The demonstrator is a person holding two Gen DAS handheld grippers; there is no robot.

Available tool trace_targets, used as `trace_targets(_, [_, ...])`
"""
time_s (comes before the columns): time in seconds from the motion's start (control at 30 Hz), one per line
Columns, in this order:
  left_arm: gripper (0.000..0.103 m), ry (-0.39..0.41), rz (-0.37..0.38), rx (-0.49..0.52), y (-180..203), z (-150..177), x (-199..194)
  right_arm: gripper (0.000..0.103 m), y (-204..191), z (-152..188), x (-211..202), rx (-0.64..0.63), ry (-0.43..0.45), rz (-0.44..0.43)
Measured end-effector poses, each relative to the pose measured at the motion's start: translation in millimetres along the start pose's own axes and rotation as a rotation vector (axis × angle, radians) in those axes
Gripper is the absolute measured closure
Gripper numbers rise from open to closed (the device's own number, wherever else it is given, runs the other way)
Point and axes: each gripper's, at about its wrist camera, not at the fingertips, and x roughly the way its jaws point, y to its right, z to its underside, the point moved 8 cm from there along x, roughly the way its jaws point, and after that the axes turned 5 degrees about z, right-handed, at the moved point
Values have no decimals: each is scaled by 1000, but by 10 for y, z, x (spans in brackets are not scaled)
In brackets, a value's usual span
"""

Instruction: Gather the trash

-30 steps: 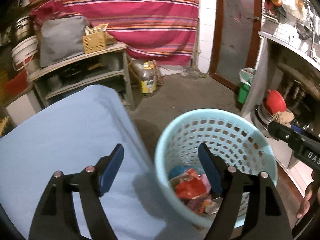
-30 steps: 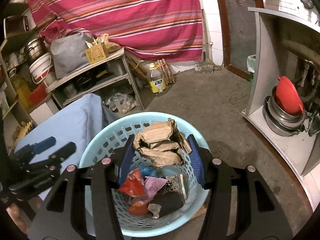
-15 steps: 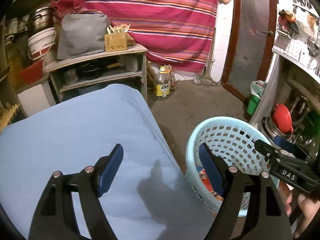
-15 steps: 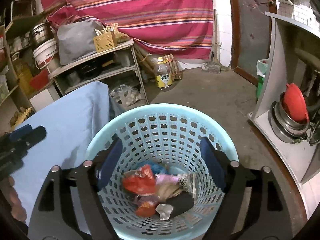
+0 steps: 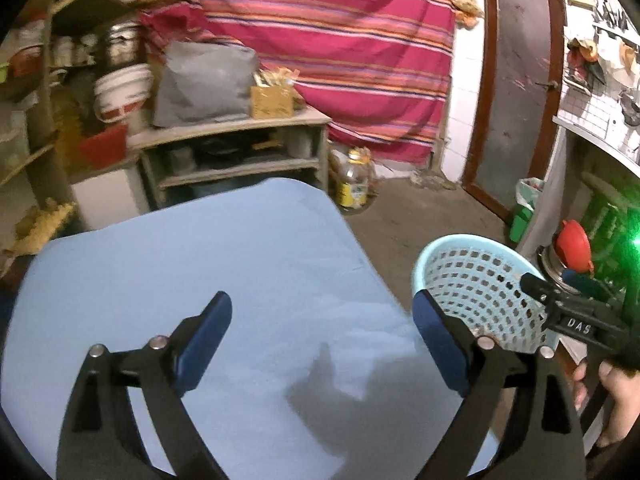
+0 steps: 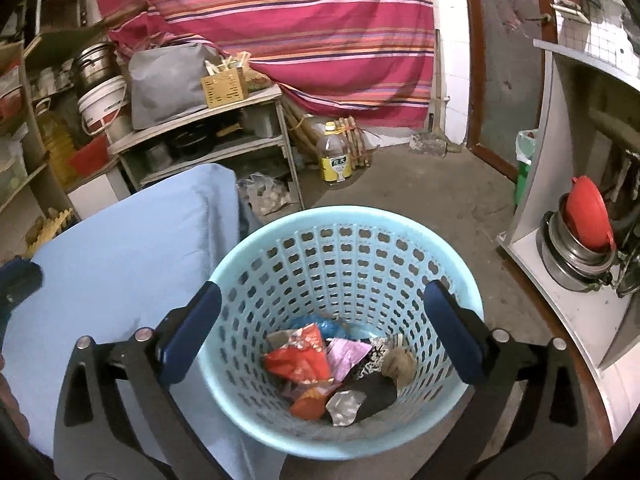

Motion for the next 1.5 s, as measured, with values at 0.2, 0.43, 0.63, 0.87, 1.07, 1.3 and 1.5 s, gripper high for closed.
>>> trace_targets(0.2, [13,39,-60,-9,-404,231,-547,4,-231,250,-293,-16,1,-13])
trace_targets(0.43, [5,91,-128,21,-706,689,-1244,4,-753,531,-895,-45,81,-59])
trace_targets(0.63, [4,114,-148,-22,-961,1087,-1671,4,-1321,875,-1331,-108,131,-125])
trace_targets(0.87, [4,149,-221,-101,-1354,1614,-1999,4,-1754,1196,-1694,-121,229,-178])
trace_targets(1.07, [4,196,-311,-133,-1568,1873,-2189,4,-2083,1370,-1768,-178,272,-182])
trace_targets(1.3, [4,210,-331,-170,-1719,1943,-2218,4,-2255,1429,-1750,-196,284,-186])
trace_targets(1.5, [4,210,-337,-167,-1715,1921,-2169,4,-2293,1443,-1725,-210,297,-170])
